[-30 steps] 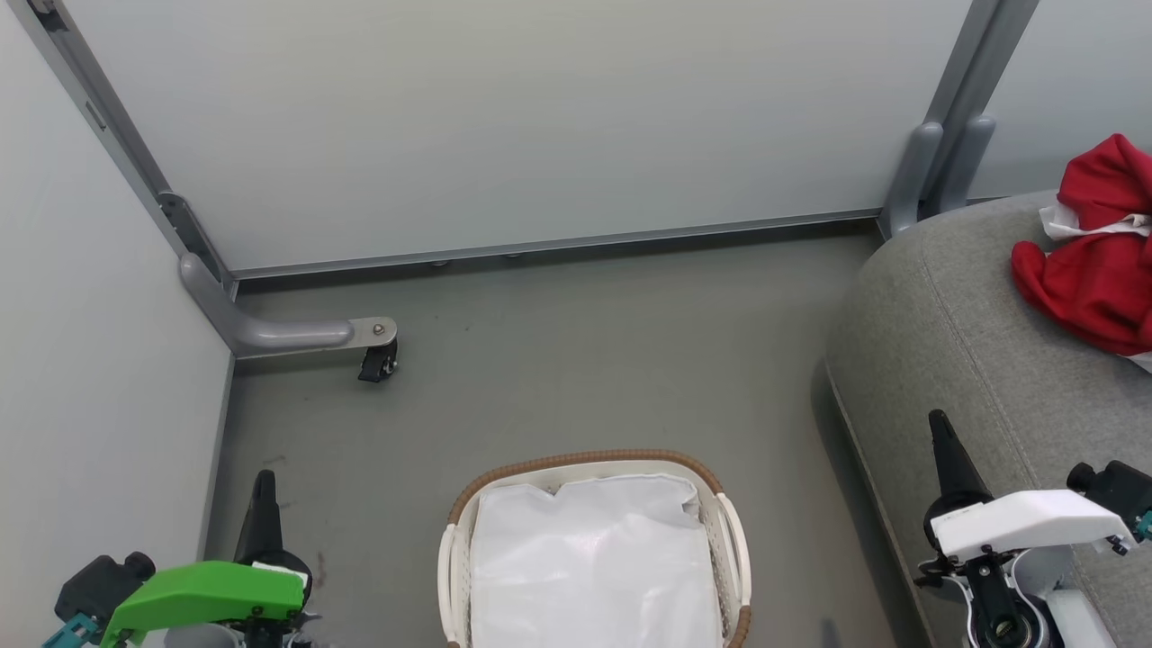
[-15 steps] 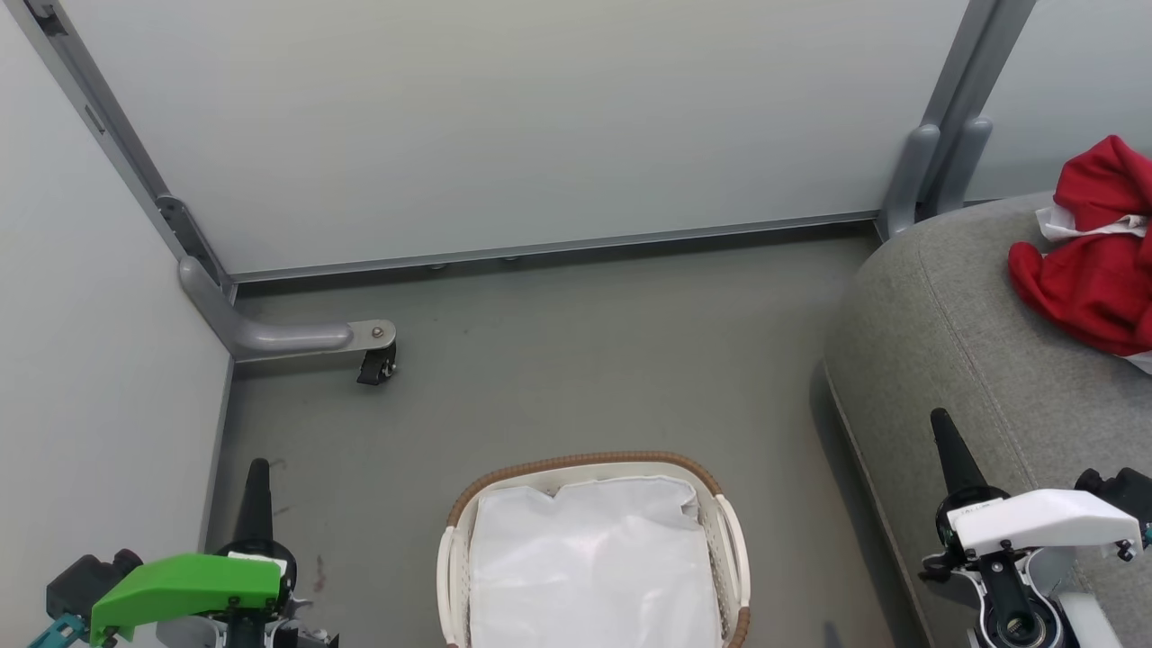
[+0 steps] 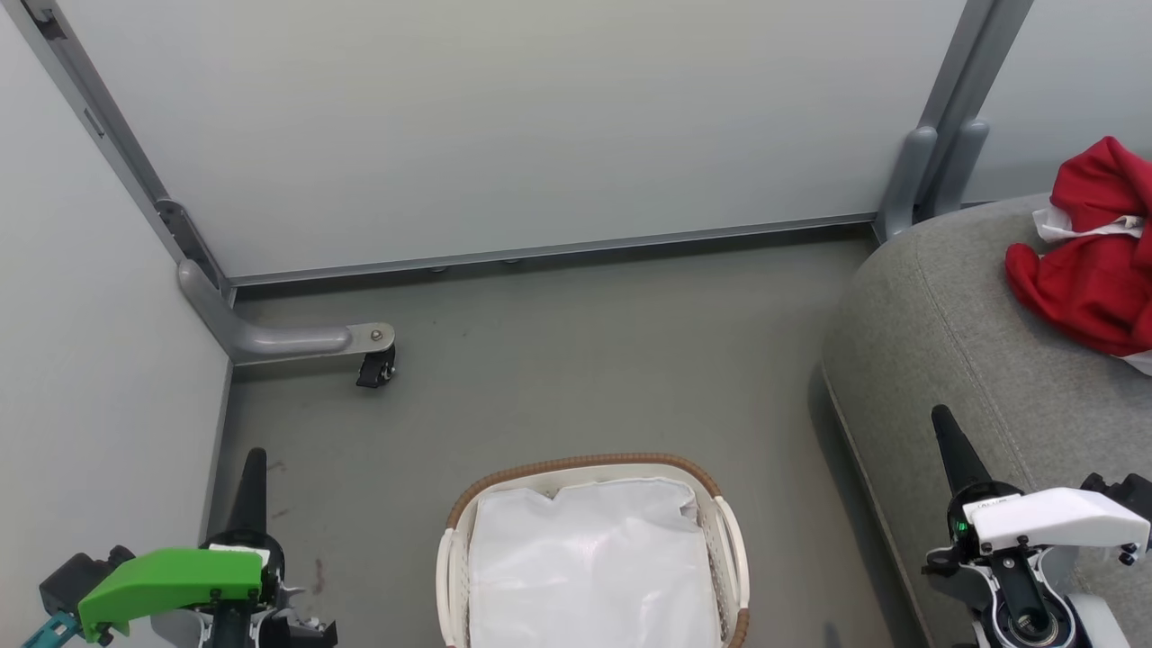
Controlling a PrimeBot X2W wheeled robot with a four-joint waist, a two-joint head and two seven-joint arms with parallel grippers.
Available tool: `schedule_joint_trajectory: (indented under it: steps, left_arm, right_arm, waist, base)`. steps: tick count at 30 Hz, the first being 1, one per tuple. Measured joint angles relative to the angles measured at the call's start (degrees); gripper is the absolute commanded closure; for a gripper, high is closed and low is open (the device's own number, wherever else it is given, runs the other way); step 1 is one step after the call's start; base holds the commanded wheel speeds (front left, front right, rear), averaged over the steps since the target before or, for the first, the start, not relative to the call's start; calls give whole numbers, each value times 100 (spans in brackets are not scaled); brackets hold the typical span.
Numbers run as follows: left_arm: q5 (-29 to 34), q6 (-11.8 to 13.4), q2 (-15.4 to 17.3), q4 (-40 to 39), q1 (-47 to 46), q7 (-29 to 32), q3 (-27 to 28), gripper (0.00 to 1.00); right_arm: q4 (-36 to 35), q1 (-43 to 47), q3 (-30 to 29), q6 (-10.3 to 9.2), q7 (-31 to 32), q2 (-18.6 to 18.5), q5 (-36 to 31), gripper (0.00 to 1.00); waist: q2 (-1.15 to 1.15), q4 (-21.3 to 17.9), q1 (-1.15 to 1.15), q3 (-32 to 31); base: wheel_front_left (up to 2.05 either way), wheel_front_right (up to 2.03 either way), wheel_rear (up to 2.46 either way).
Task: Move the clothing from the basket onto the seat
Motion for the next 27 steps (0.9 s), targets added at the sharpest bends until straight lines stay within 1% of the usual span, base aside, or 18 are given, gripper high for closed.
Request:
schedule_joint_trajectory:
  steps: [27]
  left_arm:
    - [-1055,-56,3,-66,-131,321,156,100]
  right_arm:
    - [-112,19,-80,-1,302,-10,1240,100]
  waist:
    - [0,-29,0,-47]
  base:
    - [0,0,0]
